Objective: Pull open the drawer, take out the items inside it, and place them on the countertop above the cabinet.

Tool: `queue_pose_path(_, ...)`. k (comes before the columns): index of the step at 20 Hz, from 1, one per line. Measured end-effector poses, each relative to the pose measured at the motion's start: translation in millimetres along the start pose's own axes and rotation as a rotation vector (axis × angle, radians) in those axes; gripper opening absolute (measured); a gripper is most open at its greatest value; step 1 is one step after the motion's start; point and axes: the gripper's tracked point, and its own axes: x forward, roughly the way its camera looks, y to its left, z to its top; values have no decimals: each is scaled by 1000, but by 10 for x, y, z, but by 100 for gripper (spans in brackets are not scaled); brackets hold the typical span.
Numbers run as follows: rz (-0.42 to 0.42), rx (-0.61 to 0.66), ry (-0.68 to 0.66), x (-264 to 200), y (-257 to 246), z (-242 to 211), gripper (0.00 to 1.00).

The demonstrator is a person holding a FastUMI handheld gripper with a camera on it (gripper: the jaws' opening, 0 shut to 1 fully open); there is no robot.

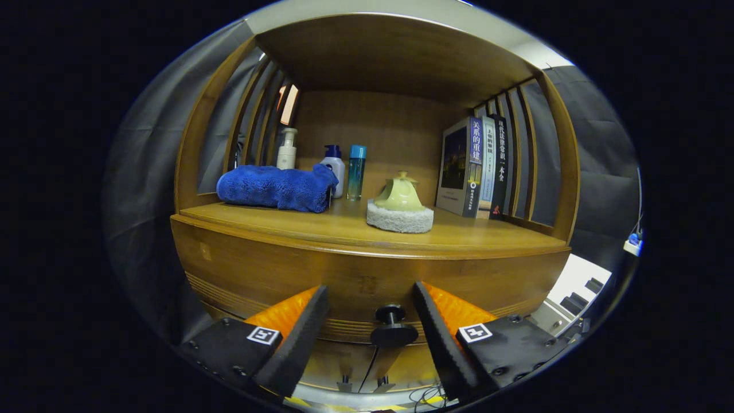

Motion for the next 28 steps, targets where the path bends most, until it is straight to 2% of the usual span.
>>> queue_pose_path(5, 26, 28, -61, -391, 56, 340, 98)
queue_pose_path(11, 21, 12, -155, -946, -104, 1035, 98)
queue_pose_path(15, 69, 38, -205, -1393, -95, 1420, 98)
queue_pose_path(21, 91, 10, -231, -1860, -241, 1764, 98)
queue_pose_path(24, 116, 37, -242, -2035, -272, 1855, 98)
queue_pose_path(28, 98, 57, -278, -2147, -428, 1997, 98)
